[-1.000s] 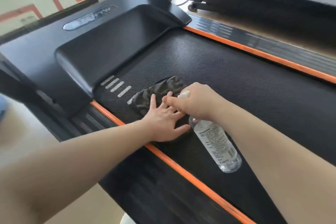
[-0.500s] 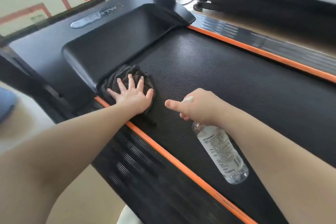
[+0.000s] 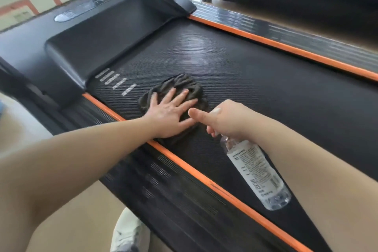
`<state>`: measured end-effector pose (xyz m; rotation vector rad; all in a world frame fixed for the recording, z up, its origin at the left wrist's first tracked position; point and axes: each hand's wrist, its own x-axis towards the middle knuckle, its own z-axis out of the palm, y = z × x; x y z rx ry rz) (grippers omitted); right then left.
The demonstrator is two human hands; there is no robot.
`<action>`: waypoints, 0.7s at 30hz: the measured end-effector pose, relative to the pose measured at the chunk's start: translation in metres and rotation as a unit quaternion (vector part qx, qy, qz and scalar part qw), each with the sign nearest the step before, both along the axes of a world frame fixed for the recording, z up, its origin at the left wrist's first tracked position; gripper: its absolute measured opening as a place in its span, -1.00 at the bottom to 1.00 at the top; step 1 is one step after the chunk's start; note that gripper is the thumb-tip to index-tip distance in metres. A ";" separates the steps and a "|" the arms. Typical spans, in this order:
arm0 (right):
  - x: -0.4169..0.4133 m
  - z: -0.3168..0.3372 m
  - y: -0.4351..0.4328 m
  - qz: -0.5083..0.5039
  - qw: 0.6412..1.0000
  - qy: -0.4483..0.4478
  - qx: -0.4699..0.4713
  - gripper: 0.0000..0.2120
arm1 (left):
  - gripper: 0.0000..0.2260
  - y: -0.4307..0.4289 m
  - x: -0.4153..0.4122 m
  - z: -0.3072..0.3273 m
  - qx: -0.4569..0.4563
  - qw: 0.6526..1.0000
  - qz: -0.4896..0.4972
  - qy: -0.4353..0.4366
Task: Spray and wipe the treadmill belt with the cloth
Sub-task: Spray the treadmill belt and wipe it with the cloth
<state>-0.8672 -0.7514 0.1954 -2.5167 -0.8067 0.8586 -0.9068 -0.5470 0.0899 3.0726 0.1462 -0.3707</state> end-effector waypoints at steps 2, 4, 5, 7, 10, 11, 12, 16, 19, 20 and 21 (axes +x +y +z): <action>-0.004 -0.005 -0.019 -0.014 1.000 0.005 -0.008 -0.22 | -0.29 0.005 -0.002 -0.002 0.010 0.997 0.073 0.001; -0.007 -0.007 -0.040 -0.005 1.000 -0.003 -0.021 -0.20 | -0.34 -0.009 -0.001 -0.004 0.001 0.990 0.142 0.006; -0.007 -0.007 -0.049 0.001 1.000 -0.007 -0.030 -0.20 | -0.35 -0.021 0.000 -0.003 -0.011 0.984 0.175 0.008; -0.009 -0.006 -0.066 0.018 0.998 -0.040 -0.052 -0.18 | -0.33 -0.050 0.000 -0.001 -0.036 0.974 0.222 0.015; -0.008 -0.005 -0.084 0.013 0.997 -0.050 -0.053 -0.17 | -0.32 -0.096 -0.010 -0.001 -0.036 0.981 0.186 0.026; -0.006 -0.006 -0.090 -0.012 0.999 -0.029 -0.040 -0.19 | -0.33 -0.112 -0.015 -0.002 -0.034 0.987 0.154 0.027; -0.006 -0.007 -0.101 -0.042 0.999 -0.008 -0.024 -0.21 | -0.33 -0.132 -0.019 -0.004 -0.034 0.993 0.113 0.024; -0.006 -0.015 -0.123 -0.074 0.997 -0.007 -0.017 -0.23 | -0.33 -0.170 -0.025 -0.009 -0.017 0.999 -0.017 0.022; -0.010 -0.018 -0.136 -0.073 0.997 -0.013 -0.026 -0.22 | -0.32 -0.154 -0.020 -0.009 -0.010 0.999 -0.052 -0.002; -0.013 -0.017 -0.140 -0.071 0.997 -0.009 -0.033 -0.22 | -0.33 -0.149 -0.019 -0.008 -0.005 0.998 -0.053 -0.014; -0.015 -0.016 -0.144 -0.064 0.997 -0.008 -0.043 -0.22 | -0.33 -0.146 -0.018 -0.009 0.002 0.999 -0.047 -0.022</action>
